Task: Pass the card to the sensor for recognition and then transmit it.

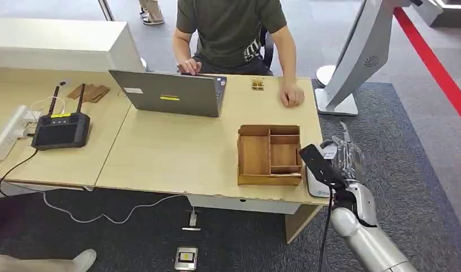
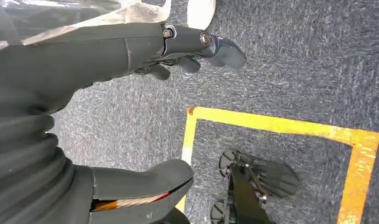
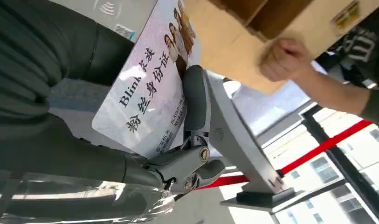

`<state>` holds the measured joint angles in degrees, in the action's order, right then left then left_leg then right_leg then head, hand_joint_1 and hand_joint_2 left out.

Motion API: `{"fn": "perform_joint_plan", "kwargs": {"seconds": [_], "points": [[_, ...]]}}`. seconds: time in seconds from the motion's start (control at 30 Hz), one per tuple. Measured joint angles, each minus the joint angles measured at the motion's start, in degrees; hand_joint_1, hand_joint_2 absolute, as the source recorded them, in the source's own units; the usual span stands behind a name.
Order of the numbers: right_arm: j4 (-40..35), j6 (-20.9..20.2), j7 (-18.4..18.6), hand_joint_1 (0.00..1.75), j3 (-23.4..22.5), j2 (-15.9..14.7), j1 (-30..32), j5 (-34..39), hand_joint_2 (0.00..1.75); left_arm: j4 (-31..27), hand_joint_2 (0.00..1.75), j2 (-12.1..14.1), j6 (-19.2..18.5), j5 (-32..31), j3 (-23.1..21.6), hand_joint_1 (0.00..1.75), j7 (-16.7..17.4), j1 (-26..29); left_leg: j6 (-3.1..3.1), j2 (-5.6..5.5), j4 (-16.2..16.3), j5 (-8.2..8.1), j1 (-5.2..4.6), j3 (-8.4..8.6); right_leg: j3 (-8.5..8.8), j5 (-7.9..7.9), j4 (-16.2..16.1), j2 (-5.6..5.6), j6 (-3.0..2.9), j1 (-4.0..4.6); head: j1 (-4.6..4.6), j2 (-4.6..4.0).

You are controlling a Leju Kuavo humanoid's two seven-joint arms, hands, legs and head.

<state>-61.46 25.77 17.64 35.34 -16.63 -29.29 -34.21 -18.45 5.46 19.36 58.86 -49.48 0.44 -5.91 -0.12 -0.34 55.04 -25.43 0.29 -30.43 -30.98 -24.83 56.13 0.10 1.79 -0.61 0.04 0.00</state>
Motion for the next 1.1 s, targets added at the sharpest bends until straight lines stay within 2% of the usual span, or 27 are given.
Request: {"fn": "perform_joint_plan", "kwargs": {"seconds": [0.13, 0.23, 0.53, 0.77, 1.1], "points": [[-2.41, -4.81, -1.47, 1.75, 0.57, 1.75, -2.51, 0.39, 1.75, 0.00, 1.75, 0.02, -0.13, -0.28, -0.66, 0.00, 0.94, -0.54, -0.01, 0.02, 0.00, 0.04, 0.00, 0.00, 0.00, 0.03, 0.03, 0.00, 0.00, 0.00, 0.00, 0.00], [-3.04, -6.60, -1.47, 1.75, 1.33, 3.40, -4.64, -0.46, 1.75, 0.00, 1.75, 0.02, -0.39, -0.76, -1.12, 0.00, 1.49, -1.18, 0.01, 0.00, 0.00, 0.06, 0.00, -0.01, 0.01, 0.05, 0.03, 0.00, 0.02, 0.00, 0.00, 0.00], [-0.59, -11.24, 1.09, 1.75, 3.89, 8.31, -11.90, -3.37, 1.75, 0.00, 1.75, -0.04, -2.38, -4.39, -3.19, 0.00, 4.59, -4.19, 0.01, -0.01, 0.00, 0.08, 0.00, -0.03, -0.02, 0.06, 0.02, 0.00, 0.02, 0.00, 0.00, 0.00], [5.89, -11.39, -0.59, 1.75, 4.13, 10.77, -14.23, -0.79, 1.75, 0.07, 1.75, -0.41, -2.95, -5.90, -4.83, 0.00, 6.73, -6.32, 0.02, -0.01, 0.00, 0.08, 0.00, -0.04, -0.02, 0.07, 0.00, 0.00, 0.02, 0.00, -0.02, 0.00], [13.17, -10.08, -2.36, 1.75, 4.11, 12.79, -14.70, -1.03, 1.75, 0.33, 1.75, -0.85, -2.91, -5.82, -5.84, 0.00, 6.84, -6.90, 0.02, 0.01, 0.00, 0.08, 0.00, -0.04, -0.05, 0.07, 0.01, 0.00, 0.02, 0.01, 0.02, 0.00]]}}
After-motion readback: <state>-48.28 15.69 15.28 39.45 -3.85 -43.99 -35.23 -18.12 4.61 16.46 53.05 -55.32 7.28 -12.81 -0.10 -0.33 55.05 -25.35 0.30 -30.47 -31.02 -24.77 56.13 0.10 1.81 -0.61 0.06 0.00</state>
